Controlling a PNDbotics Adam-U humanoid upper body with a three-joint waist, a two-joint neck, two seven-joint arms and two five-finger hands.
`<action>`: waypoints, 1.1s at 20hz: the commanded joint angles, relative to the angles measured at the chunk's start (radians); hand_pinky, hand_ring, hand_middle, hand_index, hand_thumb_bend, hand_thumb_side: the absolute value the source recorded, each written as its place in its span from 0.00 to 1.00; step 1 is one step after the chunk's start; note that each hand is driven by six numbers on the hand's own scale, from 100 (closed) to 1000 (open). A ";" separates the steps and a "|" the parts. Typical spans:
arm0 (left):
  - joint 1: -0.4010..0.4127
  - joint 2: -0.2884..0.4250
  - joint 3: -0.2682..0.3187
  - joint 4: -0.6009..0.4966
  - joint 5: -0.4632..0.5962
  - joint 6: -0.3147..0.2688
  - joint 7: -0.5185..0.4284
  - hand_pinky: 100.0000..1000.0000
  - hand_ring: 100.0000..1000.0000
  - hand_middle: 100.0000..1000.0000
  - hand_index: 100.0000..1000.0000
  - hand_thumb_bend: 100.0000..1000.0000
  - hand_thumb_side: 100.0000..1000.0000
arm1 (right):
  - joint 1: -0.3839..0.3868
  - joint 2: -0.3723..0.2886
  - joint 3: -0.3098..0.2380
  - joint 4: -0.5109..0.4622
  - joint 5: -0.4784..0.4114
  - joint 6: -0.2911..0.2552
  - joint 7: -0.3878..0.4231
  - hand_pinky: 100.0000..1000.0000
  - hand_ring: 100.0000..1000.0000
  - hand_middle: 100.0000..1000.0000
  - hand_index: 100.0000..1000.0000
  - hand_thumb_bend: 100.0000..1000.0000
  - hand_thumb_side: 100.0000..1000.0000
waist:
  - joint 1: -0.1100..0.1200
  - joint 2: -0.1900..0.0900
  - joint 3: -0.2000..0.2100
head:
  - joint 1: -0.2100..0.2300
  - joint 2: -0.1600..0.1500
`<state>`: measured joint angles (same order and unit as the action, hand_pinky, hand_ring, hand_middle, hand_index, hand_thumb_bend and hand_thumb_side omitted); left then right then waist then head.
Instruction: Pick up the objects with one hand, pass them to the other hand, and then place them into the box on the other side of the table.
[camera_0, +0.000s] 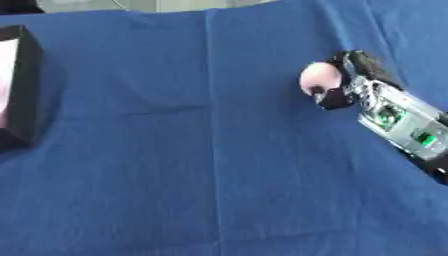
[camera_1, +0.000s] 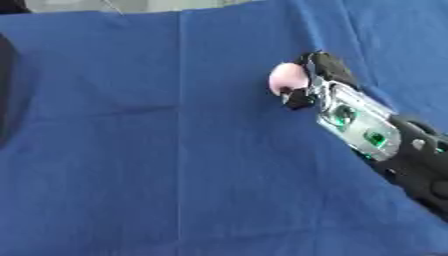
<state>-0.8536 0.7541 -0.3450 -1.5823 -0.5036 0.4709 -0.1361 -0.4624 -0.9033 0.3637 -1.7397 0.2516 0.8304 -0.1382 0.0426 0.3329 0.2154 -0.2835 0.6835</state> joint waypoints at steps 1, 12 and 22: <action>-0.008 0.023 0.005 -0.004 -0.011 -0.005 -0.002 0.89 0.76 0.73 0.73 0.00 0.35 | -0.006 -0.032 -0.016 -0.031 -0.011 0.005 -0.026 0.69 0.73 0.53 0.63 0.20 0.00 | 0.000 -0.029 -0.004 | 0.004 0.000; 0.003 0.033 0.010 0.000 -0.010 -0.008 -0.005 0.90 0.76 0.73 0.73 0.00 0.34 | 0.025 -0.043 -0.034 -0.159 -0.110 0.044 -0.112 0.58 0.65 0.43 0.47 0.23 0.00 | -0.004 -0.067 -0.032 | 0.024 0.031; -0.009 0.052 0.036 -0.093 0.075 0.013 0.011 0.92 0.75 0.73 0.73 0.00 0.36 | 0.053 -0.024 -0.048 -0.259 -0.178 0.049 -0.221 0.48 0.60 0.42 0.44 0.06 0.00 | -0.006 -0.097 -0.041 | 0.038 0.044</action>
<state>-0.8425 0.7670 -0.3289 -1.6498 -0.4383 0.4794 -0.1283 -0.4007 -0.9109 0.3330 -1.9733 0.0842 0.8251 -0.2880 0.0367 0.2617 0.1733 -0.2484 0.7279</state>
